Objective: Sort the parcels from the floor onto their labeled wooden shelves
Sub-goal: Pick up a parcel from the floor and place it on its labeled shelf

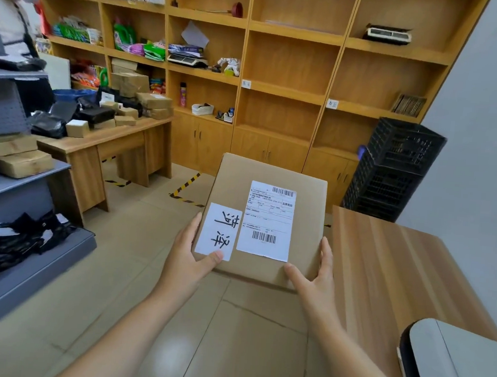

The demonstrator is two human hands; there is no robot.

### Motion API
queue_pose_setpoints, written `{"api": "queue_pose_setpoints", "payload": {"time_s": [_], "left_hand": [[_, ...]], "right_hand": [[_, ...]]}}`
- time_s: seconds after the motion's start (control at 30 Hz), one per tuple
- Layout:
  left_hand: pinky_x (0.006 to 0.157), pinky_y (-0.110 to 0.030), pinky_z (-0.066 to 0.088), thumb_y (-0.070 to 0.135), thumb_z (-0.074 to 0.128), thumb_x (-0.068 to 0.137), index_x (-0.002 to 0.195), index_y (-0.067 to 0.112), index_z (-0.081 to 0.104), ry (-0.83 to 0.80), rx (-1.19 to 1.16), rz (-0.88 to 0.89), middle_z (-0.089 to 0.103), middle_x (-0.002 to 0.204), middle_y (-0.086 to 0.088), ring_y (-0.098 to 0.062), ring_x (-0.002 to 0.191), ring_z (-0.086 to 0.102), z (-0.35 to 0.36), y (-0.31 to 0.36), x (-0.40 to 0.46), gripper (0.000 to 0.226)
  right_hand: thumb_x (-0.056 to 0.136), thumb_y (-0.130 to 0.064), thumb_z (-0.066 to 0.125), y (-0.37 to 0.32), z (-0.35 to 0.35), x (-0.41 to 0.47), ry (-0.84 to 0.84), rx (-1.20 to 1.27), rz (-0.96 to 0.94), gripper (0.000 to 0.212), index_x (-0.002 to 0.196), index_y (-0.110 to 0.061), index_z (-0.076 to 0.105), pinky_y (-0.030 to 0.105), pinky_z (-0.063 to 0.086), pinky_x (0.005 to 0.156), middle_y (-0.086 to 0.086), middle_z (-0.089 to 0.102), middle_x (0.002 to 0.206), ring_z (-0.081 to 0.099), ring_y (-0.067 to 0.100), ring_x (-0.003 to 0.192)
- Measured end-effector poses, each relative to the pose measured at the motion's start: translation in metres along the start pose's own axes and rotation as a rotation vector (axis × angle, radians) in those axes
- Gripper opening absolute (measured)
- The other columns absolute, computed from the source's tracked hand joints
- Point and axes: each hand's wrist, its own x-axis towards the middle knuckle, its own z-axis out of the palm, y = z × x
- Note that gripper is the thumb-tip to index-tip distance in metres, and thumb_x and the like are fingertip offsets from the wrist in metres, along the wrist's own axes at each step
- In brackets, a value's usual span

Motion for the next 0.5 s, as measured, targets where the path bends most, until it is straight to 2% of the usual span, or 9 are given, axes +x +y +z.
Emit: {"api": "queue_pose_setpoints", "payload": {"time_s": [0.07,0.3,0.5], "left_hand": [[0.103,-0.03,0.036,0.017,0.071,0.077,0.139,0.041,0.026,0.002,0.027,0.016,0.04,0.138,0.013,-0.006,0.126,0.039,0.009,-0.005,0.028,0.08],[0.096,-0.021,0.031,0.017,0.074,0.075,0.134,0.036,0.037,-0.075,0.056,0.098,0.032,0.142,0.011,-0.003,0.126,0.031,0.037,-0.033,0.149,0.073],[0.106,-0.039,0.036,0.02,0.077,0.071,0.134,0.04,0.036,-0.139,0.057,0.075,0.027,0.146,0.009,-0.007,0.131,0.028,0.036,-0.048,0.262,0.078]], "right_hand": [[0.078,-0.018,0.072,0.006,0.005,0.028,-0.006,0.001,0.017,0.091,0.145,-0.038,0.015,0.042,0.033,0.111,-0.015,0.024,0.152,0.028,0.006,0.135],[0.078,-0.017,0.069,0.015,0.031,0.141,-0.006,-0.068,0.024,0.094,0.147,-0.039,0.009,0.04,0.032,0.111,-0.015,0.021,0.151,0.027,0.007,0.131],[0.08,-0.017,0.066,0.011,0.071,0.238,0.007,-0.146,-0.004,0.089,0.145,-0.043,0.011,0.042,0.03,0.112,-0.014,0.019,0.15,0.024,0.002,0.13]]}}
